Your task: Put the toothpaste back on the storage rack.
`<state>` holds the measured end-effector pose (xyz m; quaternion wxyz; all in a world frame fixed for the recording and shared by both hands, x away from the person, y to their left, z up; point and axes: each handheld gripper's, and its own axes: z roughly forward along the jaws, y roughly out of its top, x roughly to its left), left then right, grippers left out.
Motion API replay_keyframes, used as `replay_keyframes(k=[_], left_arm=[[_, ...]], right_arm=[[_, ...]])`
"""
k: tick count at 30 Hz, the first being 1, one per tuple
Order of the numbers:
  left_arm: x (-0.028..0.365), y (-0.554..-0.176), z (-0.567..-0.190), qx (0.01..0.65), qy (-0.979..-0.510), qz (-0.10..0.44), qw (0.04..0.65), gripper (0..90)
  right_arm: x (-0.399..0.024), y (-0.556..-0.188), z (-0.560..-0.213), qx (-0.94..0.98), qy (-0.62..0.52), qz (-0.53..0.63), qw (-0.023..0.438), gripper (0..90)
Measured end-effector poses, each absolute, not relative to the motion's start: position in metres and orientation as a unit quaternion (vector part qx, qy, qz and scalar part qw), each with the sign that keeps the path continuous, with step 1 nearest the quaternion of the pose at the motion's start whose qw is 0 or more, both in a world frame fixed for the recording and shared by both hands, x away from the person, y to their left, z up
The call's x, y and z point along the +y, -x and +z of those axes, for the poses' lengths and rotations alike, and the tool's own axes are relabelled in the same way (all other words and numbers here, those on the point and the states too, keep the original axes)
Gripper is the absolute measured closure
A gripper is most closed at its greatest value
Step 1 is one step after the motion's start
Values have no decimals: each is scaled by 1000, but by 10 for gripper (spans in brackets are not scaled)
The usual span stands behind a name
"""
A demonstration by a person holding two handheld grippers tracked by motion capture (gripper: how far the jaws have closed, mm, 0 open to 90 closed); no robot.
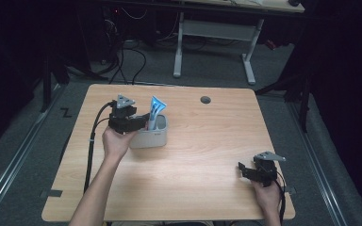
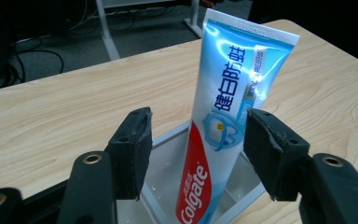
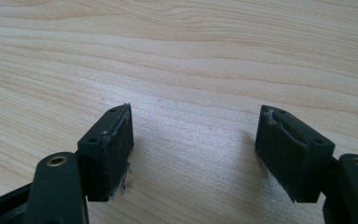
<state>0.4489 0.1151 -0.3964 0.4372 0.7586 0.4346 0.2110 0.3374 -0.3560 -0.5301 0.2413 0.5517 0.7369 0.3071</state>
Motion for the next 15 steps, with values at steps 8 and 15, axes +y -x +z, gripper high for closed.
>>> replay_keyframes(k=[8,15], left_arm=[[129,-441,-397,445,-745,213,448,424],[136,-436,-397,448,-741,217,450,424]], right_arm=[[-356,-337,-530,736,-552,307,242,277],[-356,-337,-530,736,-553,307,242,278]])
